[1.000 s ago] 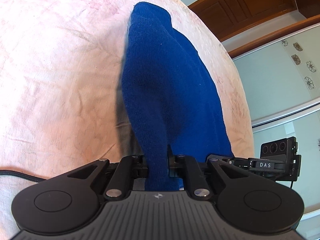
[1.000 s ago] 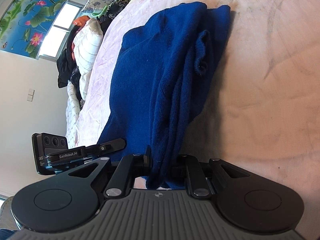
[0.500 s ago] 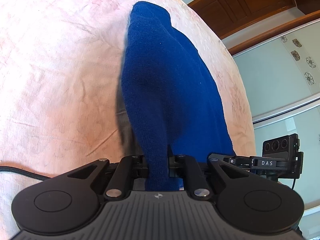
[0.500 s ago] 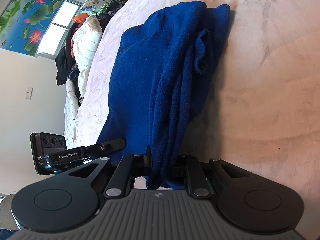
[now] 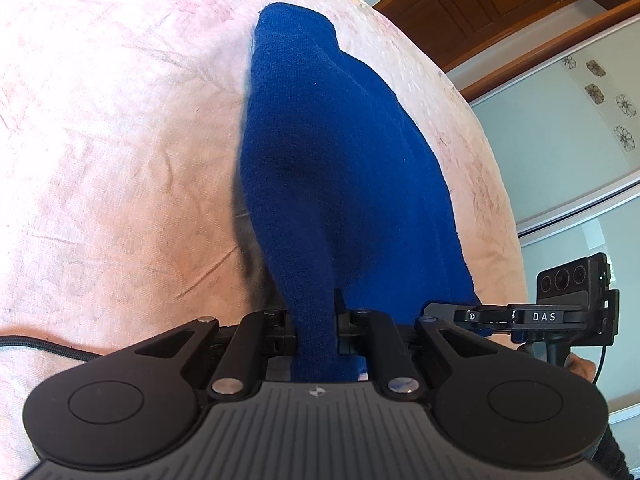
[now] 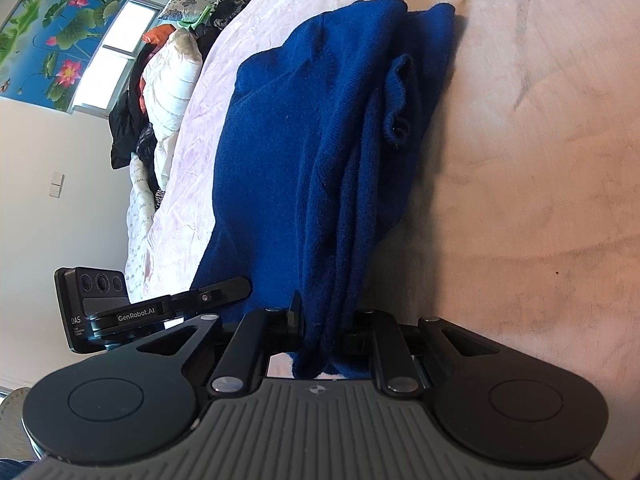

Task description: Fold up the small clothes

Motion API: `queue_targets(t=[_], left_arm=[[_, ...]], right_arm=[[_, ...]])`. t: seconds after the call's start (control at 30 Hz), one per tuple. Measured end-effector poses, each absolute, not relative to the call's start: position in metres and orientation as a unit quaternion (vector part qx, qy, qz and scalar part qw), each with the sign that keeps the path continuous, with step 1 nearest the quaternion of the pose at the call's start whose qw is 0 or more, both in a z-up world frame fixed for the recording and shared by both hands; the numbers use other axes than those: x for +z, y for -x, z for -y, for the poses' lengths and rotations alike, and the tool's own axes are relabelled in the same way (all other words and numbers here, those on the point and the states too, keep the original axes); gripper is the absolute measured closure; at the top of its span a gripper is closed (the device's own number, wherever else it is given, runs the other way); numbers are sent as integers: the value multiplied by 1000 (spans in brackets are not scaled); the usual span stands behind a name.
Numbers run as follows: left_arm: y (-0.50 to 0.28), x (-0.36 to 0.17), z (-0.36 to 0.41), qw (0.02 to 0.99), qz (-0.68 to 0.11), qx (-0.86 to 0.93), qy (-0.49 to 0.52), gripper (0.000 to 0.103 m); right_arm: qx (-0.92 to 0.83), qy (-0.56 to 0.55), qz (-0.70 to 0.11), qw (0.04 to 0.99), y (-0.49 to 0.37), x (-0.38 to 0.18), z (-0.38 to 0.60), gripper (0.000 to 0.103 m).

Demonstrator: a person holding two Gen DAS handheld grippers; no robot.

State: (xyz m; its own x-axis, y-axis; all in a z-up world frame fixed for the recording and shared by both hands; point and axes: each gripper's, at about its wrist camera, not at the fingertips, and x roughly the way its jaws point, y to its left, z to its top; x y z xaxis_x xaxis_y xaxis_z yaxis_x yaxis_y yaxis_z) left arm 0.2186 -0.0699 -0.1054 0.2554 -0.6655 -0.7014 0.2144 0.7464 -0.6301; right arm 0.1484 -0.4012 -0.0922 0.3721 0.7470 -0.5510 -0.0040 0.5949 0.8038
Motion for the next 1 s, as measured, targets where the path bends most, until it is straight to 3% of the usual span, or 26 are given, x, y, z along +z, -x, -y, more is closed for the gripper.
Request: queue_targets(t=[0.73,0.9,1.0], left_arm=[[-217,-104,72,771,-533,-290,194,91],[-220,-88,58,780,-517,-299,187,87],[-233,-70,35,797,-499,-289,180,84]], right_arm=[[249,-373,-502,739,-146,-97,400,86],[254,-375,-494,742,-142,-91,406,74],[242,-379,-460,765,-140,-72,429,55]])
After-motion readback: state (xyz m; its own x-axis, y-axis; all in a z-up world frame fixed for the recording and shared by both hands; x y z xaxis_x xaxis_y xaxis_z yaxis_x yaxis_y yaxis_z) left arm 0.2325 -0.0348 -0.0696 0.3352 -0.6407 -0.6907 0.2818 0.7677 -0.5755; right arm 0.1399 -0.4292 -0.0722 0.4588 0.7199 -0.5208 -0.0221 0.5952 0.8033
